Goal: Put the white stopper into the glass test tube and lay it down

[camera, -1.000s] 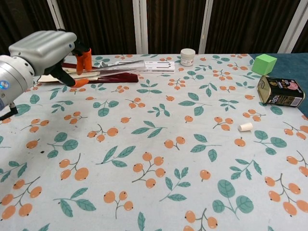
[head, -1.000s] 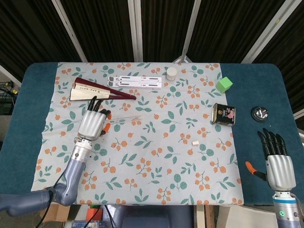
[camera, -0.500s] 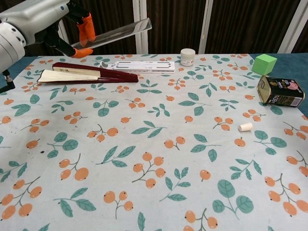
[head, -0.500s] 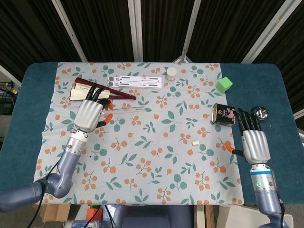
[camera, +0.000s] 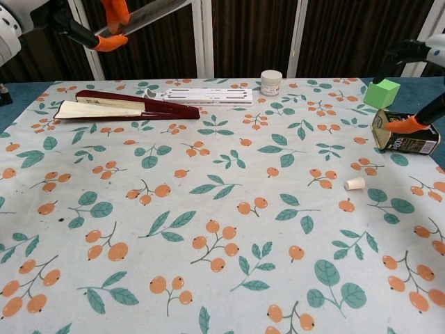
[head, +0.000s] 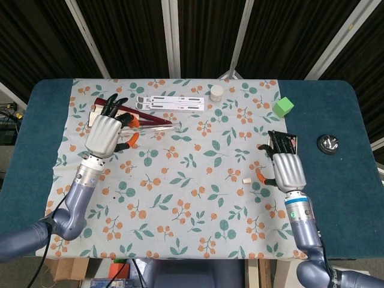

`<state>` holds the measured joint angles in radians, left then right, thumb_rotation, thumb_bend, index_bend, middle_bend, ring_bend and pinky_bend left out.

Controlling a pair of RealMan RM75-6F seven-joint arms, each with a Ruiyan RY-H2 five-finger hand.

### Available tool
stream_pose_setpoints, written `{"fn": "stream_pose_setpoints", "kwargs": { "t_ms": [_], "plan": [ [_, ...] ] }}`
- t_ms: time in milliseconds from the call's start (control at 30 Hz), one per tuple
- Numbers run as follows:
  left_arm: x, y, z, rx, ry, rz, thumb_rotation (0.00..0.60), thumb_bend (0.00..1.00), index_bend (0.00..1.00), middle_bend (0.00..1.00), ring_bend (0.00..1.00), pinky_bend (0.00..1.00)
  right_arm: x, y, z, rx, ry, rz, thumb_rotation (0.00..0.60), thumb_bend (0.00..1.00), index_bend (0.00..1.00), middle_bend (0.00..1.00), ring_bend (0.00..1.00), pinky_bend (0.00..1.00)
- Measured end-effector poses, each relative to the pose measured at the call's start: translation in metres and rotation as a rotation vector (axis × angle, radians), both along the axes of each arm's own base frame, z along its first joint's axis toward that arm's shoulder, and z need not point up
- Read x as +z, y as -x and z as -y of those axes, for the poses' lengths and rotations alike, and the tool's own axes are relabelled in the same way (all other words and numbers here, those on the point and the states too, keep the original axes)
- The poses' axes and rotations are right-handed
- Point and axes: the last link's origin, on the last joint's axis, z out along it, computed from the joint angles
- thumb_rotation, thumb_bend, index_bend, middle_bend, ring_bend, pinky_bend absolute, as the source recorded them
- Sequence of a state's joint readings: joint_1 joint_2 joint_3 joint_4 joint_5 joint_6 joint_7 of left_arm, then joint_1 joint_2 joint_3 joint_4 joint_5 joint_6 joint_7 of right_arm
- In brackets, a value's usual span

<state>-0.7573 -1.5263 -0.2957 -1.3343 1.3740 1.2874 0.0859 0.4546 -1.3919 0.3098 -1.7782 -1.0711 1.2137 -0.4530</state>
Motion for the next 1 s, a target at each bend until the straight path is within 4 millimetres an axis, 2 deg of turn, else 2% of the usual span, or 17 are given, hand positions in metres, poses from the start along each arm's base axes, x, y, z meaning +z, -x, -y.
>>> {"fn": "stream_pose_setpoints", "kwargs": {
  "t_ms": [367, 567, 1000],
  "plan": [
    [0.012, 0.005, -0.002, -0.008, -0.013, 0.009, 0.600, 0.60, 0.61, 0.63, 0.13, 0.00, -0.029, 0.006, -0.005, -0.013, -0.111, -0.084, 0.600, 0.24, 0.39, 0.09, 0.00, 0.00],
    [0.015, 0.007, -0.001, -0.008, -0.015, 0.003, 0.600, 0.60, 0.61, 0.63, 0.13, 0.00, -0.039, 0.012, 0.002, 0.004, -0.148, -0.158, 0.600, 0.24, 0.43, 0.10, 0.00, 0.00],
    [0.013, 0.008, 0.003, -0.007, -0.009, -0.008, 0.600, 0.60, 0.61, 0.63, 0.13, 0.00, -0.060, 0.033, 0.009, -0.036, -0.185, -0.222, 0.600, 0.24, 0.46, 0.10, 0.00, 0.00]
  ]
}}
